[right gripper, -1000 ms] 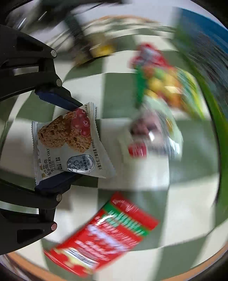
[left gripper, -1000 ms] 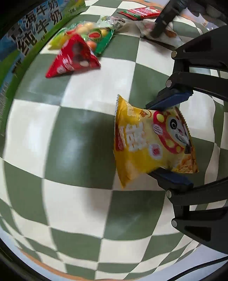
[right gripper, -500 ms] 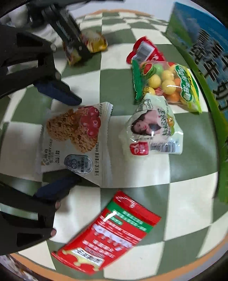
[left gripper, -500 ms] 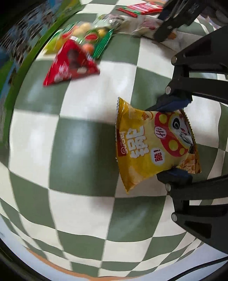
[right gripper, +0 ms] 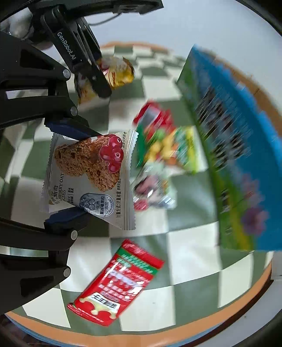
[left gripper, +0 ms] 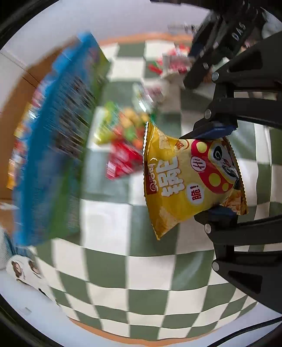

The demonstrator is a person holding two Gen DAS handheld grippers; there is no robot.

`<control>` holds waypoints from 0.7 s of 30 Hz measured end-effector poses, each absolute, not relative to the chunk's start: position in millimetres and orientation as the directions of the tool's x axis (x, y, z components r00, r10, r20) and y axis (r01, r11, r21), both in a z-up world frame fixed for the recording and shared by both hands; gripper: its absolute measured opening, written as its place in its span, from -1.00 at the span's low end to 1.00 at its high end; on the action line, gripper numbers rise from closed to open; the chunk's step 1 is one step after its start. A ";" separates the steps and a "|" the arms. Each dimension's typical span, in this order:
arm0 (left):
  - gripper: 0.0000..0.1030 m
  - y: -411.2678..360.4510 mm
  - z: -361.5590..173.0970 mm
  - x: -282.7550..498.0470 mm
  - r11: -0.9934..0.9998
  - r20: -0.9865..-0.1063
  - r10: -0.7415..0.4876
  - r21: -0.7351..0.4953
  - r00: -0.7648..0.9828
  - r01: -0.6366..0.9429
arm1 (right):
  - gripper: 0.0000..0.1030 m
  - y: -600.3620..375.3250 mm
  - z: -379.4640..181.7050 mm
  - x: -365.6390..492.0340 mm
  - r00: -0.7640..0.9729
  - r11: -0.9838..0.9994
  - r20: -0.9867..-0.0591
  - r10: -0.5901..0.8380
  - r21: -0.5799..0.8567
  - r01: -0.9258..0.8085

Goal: Organize snacks
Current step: 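Carry both packets into the box and open both tools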

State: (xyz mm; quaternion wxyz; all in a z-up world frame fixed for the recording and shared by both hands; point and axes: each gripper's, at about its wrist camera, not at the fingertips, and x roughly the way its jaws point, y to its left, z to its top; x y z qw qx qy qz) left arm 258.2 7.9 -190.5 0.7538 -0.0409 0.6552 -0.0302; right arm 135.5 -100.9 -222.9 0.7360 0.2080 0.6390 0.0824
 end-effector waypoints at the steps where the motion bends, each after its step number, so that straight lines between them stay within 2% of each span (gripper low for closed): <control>1: -0.09 9.4 -175.7 266.5 0.992 -0.980 -0.121 -0.123 0.158 -0.005 | 0.14 -105.4 -208.8 140.9 0.191 0.891 -0.893 0.407 0.434 0.135; 6: -0.09 0.2 -122.8 306.4 0.982 -0.952 -0.187 -0.187 0.241 0.026 | 0.14 -121.2 -147.0 188.6 0.282 0.856 -0.838 0.468 0.508 0.089; 11: -0.09 -10.7 -97.5 372.4 0.990 -0.949 -0.141 -0.134 0.280 0.045 | 0.14 -154.7 -93.1 249.1 0.367 0.869 -0.815 0.449 0.493 0.030; 15: -0.09 -12.8 -120.8 419.9 0.995 -0.970 -0.104 -0.100 0.219 0.031 | 0.14 -162.9 -88.8 311.9 0.374 0.907 -0.844 0.384 0.422 0.020; 21: -0.09 -14.8 -175.4 457.4 0.997 -0.989 -0.079 -0.079 0.122 0.001 | 0.14 -168.6 -120.6 382.0 0.316 0.942 -0.898 0.307 0.333 0.031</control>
